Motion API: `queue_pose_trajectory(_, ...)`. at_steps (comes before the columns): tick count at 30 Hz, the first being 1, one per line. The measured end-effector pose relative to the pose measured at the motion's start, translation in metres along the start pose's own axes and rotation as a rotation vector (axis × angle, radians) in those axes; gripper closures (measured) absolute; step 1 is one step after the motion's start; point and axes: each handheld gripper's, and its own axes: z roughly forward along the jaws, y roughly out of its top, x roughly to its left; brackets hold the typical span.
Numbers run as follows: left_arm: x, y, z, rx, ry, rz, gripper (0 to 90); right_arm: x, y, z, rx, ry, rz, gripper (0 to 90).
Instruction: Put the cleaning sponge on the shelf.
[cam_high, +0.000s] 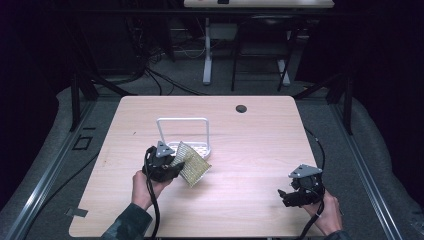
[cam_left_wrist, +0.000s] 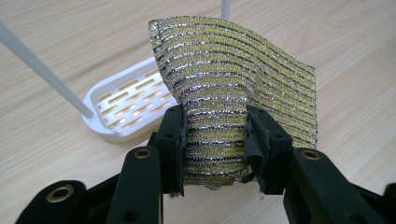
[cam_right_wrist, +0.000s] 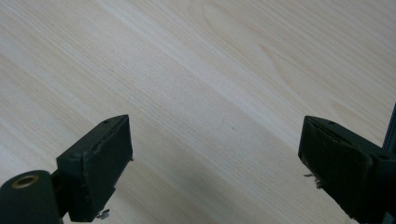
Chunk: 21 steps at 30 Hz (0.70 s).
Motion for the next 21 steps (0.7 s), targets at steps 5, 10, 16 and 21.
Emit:
queue_pose_trajectory(5, 0.007, 0.000, 0.000, -0.019, 0.026, -0.021, 61.1, 0.001, 0.000, 0.000, 0.000, 0.002, -0.002, 9.1)
queue_pose_trajectory(10, 0.015, 0.000, 0.002, -0.028, 0.054, -0.042, 61.1, 0.001, 0.000, 0.000, -0.009, 0.007, 0.000, 10.0)
queue_pose_trajectory(16, 0.022, 0.000, 0.007, -0.041, 0.082, -0.071, 61.1, 0.002, 0.001, 0.001, -0.008, 0.007, -0.004, 9.9)
queue_pose_trajectory(21, 0.026, 0.001, 0.016, -0.044, 0.105, -0.093, 61.1, 0.002, 0.002, 0.001, -0.007, 0.007, -0.003, 9.8)
